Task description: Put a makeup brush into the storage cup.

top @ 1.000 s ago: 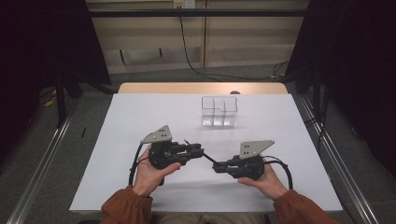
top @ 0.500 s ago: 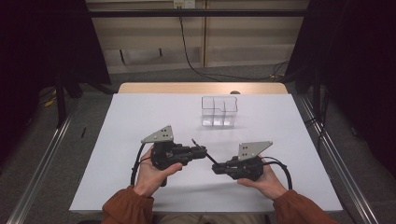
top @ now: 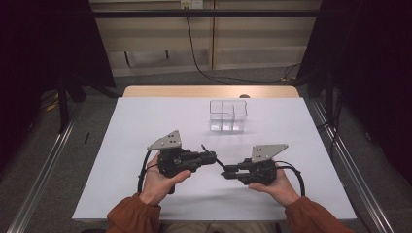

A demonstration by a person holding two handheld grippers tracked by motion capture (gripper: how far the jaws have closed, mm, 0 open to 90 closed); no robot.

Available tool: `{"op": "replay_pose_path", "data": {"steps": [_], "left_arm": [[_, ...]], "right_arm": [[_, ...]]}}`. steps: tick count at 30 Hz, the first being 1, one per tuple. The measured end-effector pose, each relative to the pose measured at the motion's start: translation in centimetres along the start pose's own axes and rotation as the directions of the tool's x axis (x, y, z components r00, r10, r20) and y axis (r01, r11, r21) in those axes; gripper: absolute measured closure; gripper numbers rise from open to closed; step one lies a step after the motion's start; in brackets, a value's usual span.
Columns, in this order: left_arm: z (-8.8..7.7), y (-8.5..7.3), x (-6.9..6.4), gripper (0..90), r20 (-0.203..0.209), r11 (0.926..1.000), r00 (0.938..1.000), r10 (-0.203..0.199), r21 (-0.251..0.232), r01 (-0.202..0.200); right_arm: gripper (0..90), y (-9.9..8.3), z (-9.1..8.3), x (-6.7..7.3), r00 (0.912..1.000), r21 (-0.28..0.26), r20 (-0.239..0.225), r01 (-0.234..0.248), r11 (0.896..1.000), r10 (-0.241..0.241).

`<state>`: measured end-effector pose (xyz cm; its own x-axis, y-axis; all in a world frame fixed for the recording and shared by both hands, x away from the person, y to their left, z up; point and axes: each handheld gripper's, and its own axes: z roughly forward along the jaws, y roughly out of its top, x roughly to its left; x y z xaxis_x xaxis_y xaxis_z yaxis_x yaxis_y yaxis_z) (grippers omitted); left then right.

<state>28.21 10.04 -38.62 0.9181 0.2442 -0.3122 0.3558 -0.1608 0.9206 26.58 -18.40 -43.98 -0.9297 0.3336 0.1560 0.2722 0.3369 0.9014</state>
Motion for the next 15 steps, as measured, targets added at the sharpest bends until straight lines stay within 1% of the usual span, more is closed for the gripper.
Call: {"op": "replay_pose_path", "data": {"steps": [2, 4, 6, 8, 10, 11, 13, 15], "left_arm": [[-0.01, 0.02, 0.03, 84.0, -0.003, 1.0, 1.0, 0.003, 0.009, -0.003], [0.02, 0.02, 0.04, 84.0, -0.007, 0.9999, 1.0, -0.006, 0.011, 0.007], [0.02, 0.05, 0.04, 84.0, -0.009, 0.9998, 0.9999, -0.006, 0.017, 0.006], [-0.05, 0.1, 0.06, 84.0, -0.012, 0.9997, 0.9999, -0.006, 0.023, 0.006], [-0.18, 0.18, 0.1, 84.0, -0.018, 0.9997, 0.9998, -0.001, 0.025, 0.001], [-0.27, 0.22, 0.13, 84.0, -0.019, 0.9997, 0.9998, -0.001, 0.026, 0.002], [-0.47, 0.29, 0.21, 84.0, -0.031, 0.9995, 0.9995, 0.009, 0.032, -0.008], [-0.68, 0.32, 0.3, 84.0, -0.037, 0.9995, 0.9993, 0.01, 0.029, -0.008]], "right_arm": [[68.0, 0.08, -0.07, 0.06, 1.0, -0.005, 0.001, -0.005, 1.0, 0.005], [67.9, 0.15, -0.09, 0.14, 1.0, -0.007, -0.005, -0.004, 1.0, 0.004], [62.5, 0.21, -0.09, 0.2, 0.9999, -0.008, -0.006, -0.01, 1.0, 0.01], [61.5, 0.28, -0.18, 0.21, 1.0, -0.01, -0.005, -0.006, 1.0, 0.006], [56.3, 0.34, -0.33, 0.2, 0.9999, -0.019, -0.002, -0.012, 1.0, 0.012], [55.2, 0.36, -0.38, 0.21, 1.0, -0.02, -0.001, -0.009, 1.0, 0.009], [49.2, 0.39, -0.51, 0.22, 1.0, -0.027, 0.001, -0.009, 1.0, 0.009], [42.3, 0.43, -0.6, 0.27, 0.9999, -0.033, 0.012, -0.008, 0.999, 0.009]]}}
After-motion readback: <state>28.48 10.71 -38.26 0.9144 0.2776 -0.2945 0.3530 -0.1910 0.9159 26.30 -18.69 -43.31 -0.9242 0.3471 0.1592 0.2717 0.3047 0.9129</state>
